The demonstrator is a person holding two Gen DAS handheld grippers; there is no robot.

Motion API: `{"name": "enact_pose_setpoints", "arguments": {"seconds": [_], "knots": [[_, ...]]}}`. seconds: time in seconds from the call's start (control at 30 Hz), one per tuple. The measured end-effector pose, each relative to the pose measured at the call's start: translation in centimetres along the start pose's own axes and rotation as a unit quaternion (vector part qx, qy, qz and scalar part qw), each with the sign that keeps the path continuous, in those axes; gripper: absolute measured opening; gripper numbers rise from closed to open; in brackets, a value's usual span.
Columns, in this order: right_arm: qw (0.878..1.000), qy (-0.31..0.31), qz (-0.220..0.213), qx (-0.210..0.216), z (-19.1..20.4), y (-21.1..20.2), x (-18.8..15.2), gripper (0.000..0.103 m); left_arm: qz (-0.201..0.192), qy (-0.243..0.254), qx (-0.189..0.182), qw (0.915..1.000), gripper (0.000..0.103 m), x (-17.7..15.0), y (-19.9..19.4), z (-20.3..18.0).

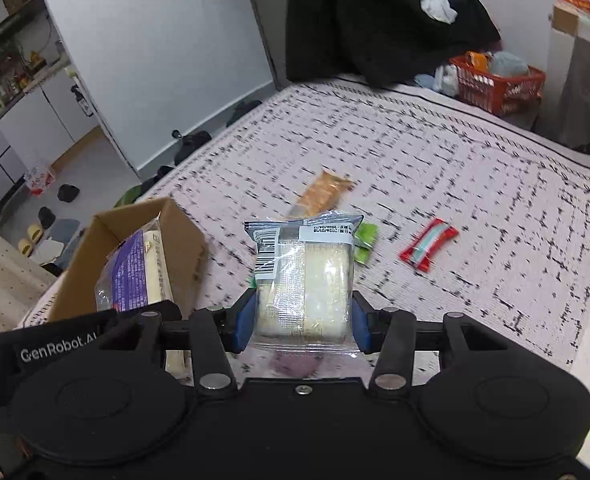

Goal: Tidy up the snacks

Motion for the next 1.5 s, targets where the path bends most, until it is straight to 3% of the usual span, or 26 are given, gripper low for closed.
{"name": "enact_pose_setpoints", "arguments": {"seconds": [0.4,0.87,1.33,1.43,1.5], "knots": [[1.0,-0.017,-0.019,0.009,5.7,-0.6,2.9,0.047,-0.021,-0.036,-0.009,0.9991,0.037,3.6,-2.8,4.1],[0.999,-0.019,-0.003,0.026,11.7,1.4,3.9,0.047,-0.037,-0.062,-0.008,0.9973,0.037,8.0,-4.3,9.9],[0.998,-0.022,0.029,0.046,16.1,4.2,3.7,0.047,-0.028,-0.085,-0.004,0.996,0.037,10.3,-3.5,14.4],[0.998,-0.018,0.039,0.054,16.6,4.8,3.5,0.049,-0.024,-0.089,-0.003,0.9958,0.037,10.4,-3.2,15.0],[0.998,-0.008,0.037,0.05,16.5,4.8,3.5,0.056,-0.02,-0.088,-0.002,0.9959,0.037,10.5,-3.0,15.2]]}}
Point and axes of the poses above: each gripper's, at about its wrist camera, not at the fingertips, and y roughly the way its jaws point, z to its left, x to its top, the point moved 7 cm from there along y, roughly the way its jaws point, and after that the axes turned 12 degrees about -y, right-handed, at the moved point
